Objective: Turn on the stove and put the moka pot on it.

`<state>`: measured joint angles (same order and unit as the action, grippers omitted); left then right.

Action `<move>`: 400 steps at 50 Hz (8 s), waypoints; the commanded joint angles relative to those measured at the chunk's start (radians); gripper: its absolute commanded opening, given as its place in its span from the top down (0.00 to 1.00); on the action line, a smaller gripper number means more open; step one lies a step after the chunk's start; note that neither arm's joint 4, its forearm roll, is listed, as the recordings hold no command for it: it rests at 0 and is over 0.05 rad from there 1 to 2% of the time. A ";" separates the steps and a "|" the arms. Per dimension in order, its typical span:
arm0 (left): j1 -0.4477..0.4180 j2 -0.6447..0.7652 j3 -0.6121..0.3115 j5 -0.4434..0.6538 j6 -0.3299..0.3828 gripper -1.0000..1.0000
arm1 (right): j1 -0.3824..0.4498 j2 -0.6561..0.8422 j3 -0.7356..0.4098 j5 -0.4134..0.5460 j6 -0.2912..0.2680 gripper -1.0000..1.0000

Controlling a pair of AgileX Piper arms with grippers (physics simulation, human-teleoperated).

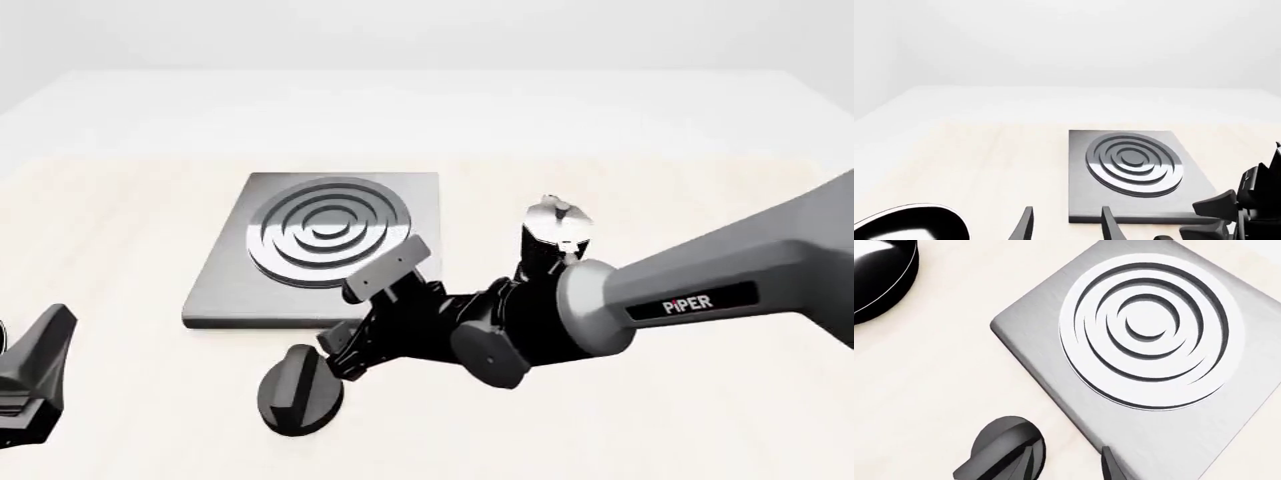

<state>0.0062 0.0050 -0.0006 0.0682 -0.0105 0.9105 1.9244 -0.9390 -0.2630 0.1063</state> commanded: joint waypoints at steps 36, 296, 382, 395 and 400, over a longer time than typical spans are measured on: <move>0.016 -0.003 0.000 0.004 -0.006 0.00 | 0.051 0.110 -0.064 -0.018 0.036 0.00; -0.028 -0.004 0.000 0.015 -0.014 0.00 | -0.421 -0.600 0.214 0.156 -0.196 1.00; -0.023 -0.004 0.000 0.041 -0.008 0.00 | -0.182 0.178 -0.653 0.323 -0.137 1.00; -0.015 -0.004 0.000 0.045 -0.009 0.00 | -0.183 0.255 -0.686 0.319 -0.137 1.00; -0.016 -0.004 0.000 0.045 -0.008 0.00 | -0.185 0.266 -0.690 0.328 -0.141 1.00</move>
<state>-0.0121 0.0009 -0.0002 0.1117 -0.0193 0.7261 2.1417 -1.6095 0.0592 -0.0357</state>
